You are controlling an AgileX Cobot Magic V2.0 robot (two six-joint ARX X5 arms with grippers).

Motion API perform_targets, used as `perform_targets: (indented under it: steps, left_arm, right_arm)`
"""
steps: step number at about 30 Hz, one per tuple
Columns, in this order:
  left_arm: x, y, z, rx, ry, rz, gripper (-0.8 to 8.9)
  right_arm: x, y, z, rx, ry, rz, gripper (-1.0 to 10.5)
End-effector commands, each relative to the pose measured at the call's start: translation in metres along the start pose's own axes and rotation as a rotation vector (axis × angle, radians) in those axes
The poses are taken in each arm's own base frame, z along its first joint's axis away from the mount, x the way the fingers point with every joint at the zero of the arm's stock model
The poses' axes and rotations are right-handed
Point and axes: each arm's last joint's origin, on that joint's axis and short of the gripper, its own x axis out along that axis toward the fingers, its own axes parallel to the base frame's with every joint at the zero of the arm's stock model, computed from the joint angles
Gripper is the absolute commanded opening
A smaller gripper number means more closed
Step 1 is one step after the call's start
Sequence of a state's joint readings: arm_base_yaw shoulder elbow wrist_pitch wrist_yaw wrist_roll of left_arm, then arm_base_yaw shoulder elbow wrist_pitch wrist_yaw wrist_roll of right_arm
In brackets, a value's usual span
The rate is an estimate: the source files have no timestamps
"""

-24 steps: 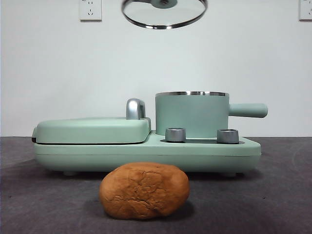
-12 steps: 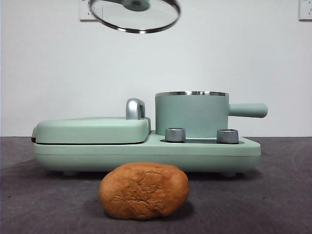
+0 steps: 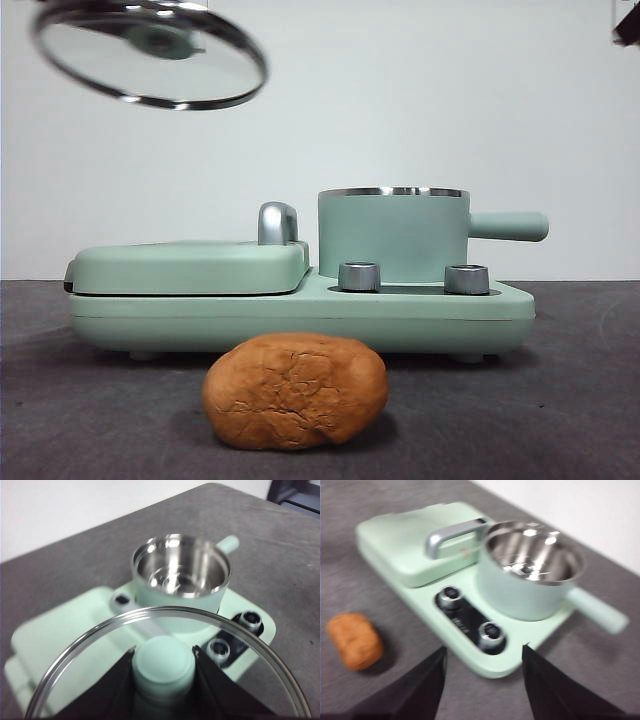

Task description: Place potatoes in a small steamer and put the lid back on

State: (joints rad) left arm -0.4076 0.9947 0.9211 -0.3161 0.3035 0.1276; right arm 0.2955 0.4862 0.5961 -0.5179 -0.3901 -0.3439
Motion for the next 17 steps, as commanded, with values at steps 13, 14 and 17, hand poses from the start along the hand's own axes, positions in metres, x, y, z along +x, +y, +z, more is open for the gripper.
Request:
perform_targets:
  steps: [13, 14, 17]
  left_arm:
    - [-0.041, -0.009, -0.015, -0.075, -0.029, 0.096, 0.15]
    - [-0.041, -0.009, -0.015, -0.081, -0.028, 0.096, 0.15]
    - [-0.041, -0.009, -0.015, -0.094, -0.029, 0.095, 0.15]
  right_arm:
    - [0.072, 0.036, 0.004, -0.086, 0.157, 0.396, 3.4]
    - [0.078, 0.040, 0.004, -0.094, 0.163, 0.415, 3.4]
    - [0.096, 0.050, 0.002, -0.113, 0.182, 0.469, 3.4]
